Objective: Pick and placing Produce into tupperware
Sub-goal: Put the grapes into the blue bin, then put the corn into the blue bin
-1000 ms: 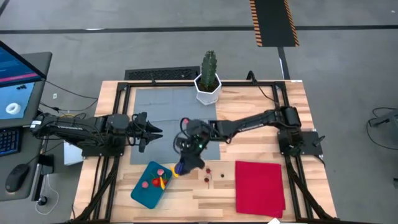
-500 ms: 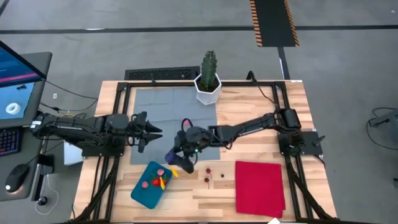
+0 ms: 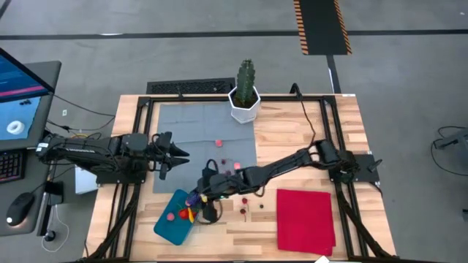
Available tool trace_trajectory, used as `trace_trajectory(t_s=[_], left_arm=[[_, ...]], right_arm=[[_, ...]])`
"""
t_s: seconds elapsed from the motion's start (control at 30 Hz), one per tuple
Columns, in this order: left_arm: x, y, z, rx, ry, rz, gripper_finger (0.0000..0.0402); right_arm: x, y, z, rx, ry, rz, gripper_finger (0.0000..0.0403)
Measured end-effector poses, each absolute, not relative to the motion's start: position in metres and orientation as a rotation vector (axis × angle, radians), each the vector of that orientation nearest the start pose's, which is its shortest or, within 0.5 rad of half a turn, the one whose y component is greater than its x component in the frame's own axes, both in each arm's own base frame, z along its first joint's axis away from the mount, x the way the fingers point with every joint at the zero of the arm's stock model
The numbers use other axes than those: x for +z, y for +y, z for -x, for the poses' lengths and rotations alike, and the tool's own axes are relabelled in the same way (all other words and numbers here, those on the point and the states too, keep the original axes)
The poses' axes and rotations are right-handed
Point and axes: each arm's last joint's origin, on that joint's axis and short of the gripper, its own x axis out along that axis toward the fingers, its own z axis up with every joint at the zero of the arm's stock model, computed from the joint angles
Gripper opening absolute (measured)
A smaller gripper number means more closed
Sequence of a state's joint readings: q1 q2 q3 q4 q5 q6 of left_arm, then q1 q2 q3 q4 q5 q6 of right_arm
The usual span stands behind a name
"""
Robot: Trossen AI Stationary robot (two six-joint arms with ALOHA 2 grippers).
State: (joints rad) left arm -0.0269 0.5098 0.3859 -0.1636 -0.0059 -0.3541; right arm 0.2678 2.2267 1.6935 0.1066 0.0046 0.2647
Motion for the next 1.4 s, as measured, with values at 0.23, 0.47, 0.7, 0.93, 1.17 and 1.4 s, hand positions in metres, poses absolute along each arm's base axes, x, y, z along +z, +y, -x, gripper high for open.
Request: trace_trajectory(t_s=[0.23, 0.47, 0.7, 0.93, 1.17, 1.4], left_arm=[[0.233, -0.003, -0.132, 0.031, 0.301, 0.354, 0.0114], [0.232, -0.003, -0.132, 0.034, 0.311, 0.354, 0.0114], [0.231, -0.003, -0.132, 0.036, 0.322, 0.354, 0.0114], [0.231, -0.003, -0.132, 0.037, 0.321, 0.354, 0.0114], [0.231, -0.003, -0.132, 0.038, 0.321, 0.353, 0.0114], [0.231, -0.003, -0.132, 0.039, 0.321, 0.353, 0.0114]], right_arm=[[0.188, 0.144, -0.524, 0.203, 0.490, -0.191, 0.0250], [0.175, 0.148, -0.535, 0.209, 0.618, -0.177, 0.0261], [0.187, 0.151, -0.533, 0.205, 0.579, -0.135, 0.0333], [0.204, 0.152, -0.522, 0.252, 0.641, -0.055, 0.0382], [0.243, 0.149, -0.506, 0.240, 0.638, -0.007, 0.0384], [0.304, 0.126, -0.480, 0.215, 0.563, 0.025, 0.0384]])
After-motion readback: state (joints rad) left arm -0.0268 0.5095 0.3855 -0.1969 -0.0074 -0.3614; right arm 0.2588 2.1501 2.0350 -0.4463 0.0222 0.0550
